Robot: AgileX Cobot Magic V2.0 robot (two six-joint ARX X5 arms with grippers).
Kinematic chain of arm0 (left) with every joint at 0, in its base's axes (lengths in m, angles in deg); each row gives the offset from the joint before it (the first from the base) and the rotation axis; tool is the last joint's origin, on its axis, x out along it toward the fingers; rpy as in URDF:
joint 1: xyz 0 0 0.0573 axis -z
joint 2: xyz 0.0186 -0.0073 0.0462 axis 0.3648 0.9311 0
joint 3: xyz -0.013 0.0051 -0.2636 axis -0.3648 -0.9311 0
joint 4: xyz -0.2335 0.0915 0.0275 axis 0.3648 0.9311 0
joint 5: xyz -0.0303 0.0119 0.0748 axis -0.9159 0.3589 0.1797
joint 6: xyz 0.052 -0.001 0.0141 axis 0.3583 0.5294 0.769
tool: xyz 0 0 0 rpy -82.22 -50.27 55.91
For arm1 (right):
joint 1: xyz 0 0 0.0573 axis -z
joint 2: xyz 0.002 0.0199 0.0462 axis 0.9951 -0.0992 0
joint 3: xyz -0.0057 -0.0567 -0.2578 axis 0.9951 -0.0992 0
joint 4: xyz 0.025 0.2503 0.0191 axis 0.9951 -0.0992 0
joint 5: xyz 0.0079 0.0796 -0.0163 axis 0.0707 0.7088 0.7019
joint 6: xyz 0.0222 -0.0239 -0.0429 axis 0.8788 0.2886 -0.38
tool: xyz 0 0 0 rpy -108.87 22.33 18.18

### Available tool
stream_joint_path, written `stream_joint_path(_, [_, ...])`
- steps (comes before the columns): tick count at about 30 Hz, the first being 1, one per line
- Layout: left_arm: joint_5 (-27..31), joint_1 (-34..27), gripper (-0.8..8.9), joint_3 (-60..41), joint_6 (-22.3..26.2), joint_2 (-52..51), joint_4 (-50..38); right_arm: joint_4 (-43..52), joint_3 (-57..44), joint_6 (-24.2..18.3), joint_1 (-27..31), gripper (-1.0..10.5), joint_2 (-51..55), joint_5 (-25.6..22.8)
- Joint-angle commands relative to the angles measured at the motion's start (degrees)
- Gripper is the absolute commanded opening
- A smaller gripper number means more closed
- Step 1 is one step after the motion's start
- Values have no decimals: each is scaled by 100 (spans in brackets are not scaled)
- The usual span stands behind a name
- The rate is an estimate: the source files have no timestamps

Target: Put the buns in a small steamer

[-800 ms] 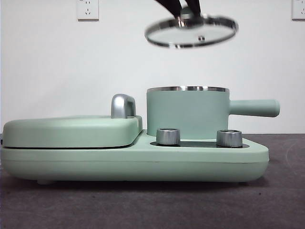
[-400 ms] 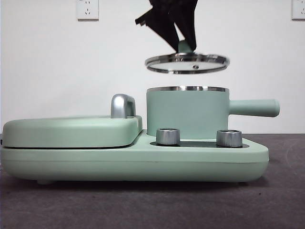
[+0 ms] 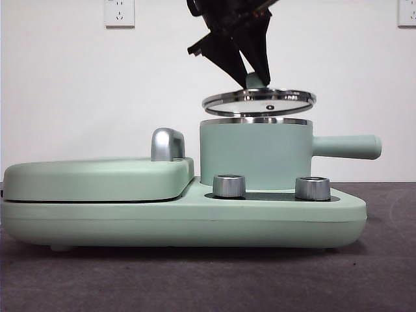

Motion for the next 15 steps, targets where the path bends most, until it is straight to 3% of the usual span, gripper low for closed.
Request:
stream_joint_path(1, [-33,26,14,179,-9,125,-105,48,59,55,-31,342,-13,7])
stream_joint_path(15, [48,15,14,179,-13,243,-98,48,59,57,-31,342,-11,7])
